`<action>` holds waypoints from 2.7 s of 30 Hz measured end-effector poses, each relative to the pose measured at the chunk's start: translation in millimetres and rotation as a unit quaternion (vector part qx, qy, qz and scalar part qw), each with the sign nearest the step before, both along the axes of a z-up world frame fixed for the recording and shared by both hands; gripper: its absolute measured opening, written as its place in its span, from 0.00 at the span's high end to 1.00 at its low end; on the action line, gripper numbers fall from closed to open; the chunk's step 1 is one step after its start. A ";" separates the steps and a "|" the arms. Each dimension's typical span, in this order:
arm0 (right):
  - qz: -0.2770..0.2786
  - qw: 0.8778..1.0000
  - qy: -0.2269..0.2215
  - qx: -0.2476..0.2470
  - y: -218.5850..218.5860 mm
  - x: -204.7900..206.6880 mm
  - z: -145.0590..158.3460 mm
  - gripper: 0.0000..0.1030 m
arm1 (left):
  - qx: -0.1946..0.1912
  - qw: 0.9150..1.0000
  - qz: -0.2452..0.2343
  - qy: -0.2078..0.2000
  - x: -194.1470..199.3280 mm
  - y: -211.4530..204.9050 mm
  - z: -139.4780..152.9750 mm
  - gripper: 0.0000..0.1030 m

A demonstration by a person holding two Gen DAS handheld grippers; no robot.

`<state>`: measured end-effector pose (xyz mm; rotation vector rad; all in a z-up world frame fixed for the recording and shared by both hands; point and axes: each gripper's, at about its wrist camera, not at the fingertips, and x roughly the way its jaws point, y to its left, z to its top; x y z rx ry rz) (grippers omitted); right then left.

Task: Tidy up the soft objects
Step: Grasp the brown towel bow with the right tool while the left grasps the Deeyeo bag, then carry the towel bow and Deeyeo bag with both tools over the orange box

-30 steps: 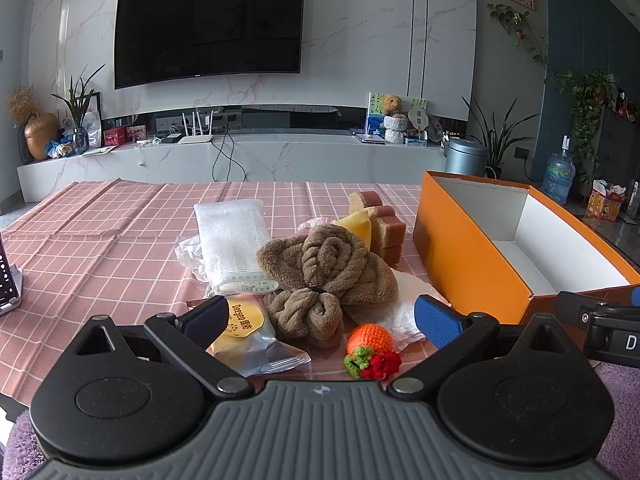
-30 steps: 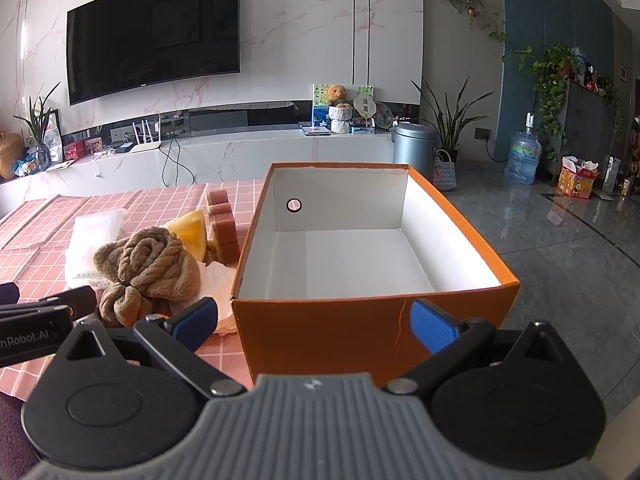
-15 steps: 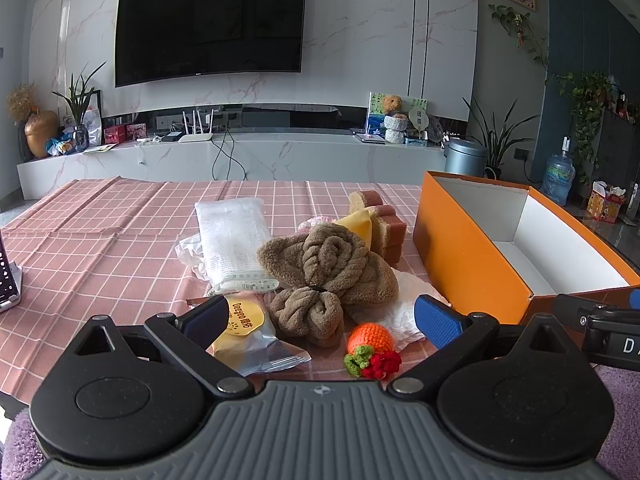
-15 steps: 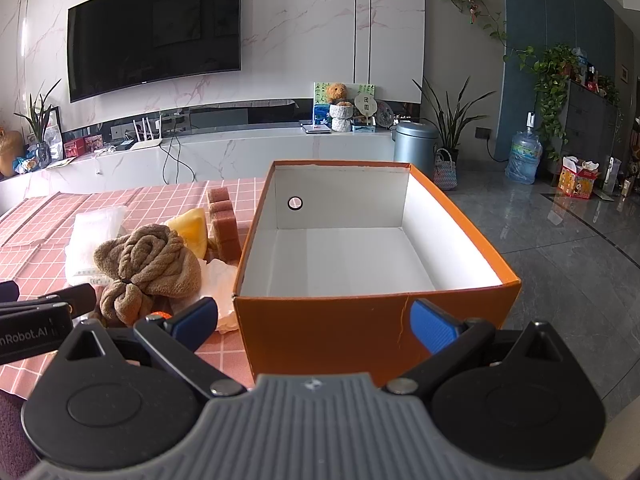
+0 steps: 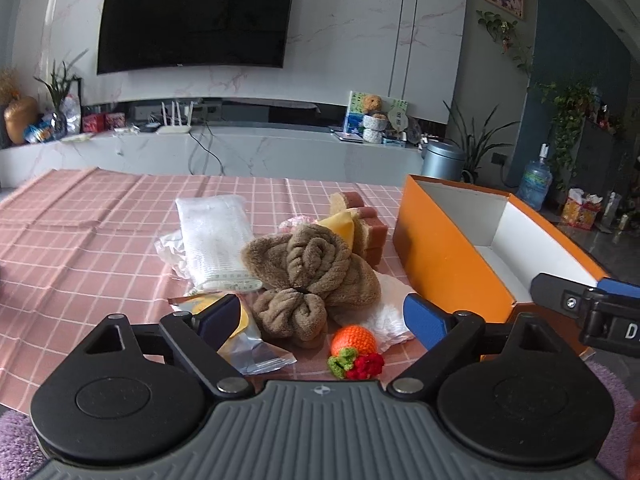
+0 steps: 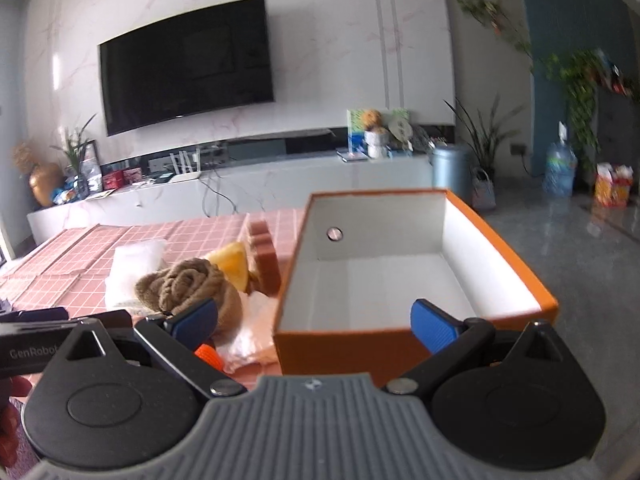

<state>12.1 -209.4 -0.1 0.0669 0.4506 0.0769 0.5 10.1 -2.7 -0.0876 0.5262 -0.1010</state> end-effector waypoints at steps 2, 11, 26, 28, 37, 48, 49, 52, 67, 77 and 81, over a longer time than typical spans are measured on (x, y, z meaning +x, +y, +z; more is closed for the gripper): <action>0.017 1.000 0.002 -0.007 5.3 5.6 4.7 0.02 | -0.015 1.000 -0.014 0.010 3.6 5.0 1.7 0.00; 0.099 0.994 0.001 -0.051 41.2 35.0 12.5 0.21 | -0.048 0.998 -0.025 0.026 21.9 30.9 1.2 0.01; 0.195 0.973 0.119 -0.033 120.1 102.9 -45.3 0.45 | -0.142 0.973 0.078 0.166 68.2 96.2 -40.3 0.06; 0.191 0.971 0.141 -0.014 123.5 115.8 -51.3 0.45 | -0.150 0.970 0.079 0.174 73.9 100.0 -43.1 0.06; 0.164 0.968 0.188 0.025 137.1 148.9 -74.6 0.34 | -0.155 0.963 0.094 0.202 104.9 110.0 -54.8 0.09; 0.176 0.968 0.177 -0.017 124.3 146.0 -75.4 0.69 | -0.135 0.958 0.090 0.236 114.9 96.7 -66.4 0.08; 0.179 0.968 0.175 -0.021 125.2 145.7 -75.4 0.67 | -0.132 0.959 0.091 0.233 115.5 95.9 -67.3 0.08; 0.188 0.968 0.166 -0.033 129.3 143.9 -77.2 0.52 | -0.106 0.963 0.092 0.231 118.2 89.9 -67.6 0.09; 0.200 0.969 0.138 -0.044 128.3 137.2 -81.6 0.70 | -0.051 0.977 0.087 0.188 114.3 78.0 -70.1 0.31; 0.201 0.974 0.090 -0.054 118.2 115.3 -53.7 0.72 | -0.056 0.981 0.085 0.167 95.9 77.4 -55.6 0.35; 0.196 0.977 0.074 -0.050 110.5 106.5 -41.6 0.72 | -0.057 0.983 0.085 0.152 87.9 76.3 -44.1 0.36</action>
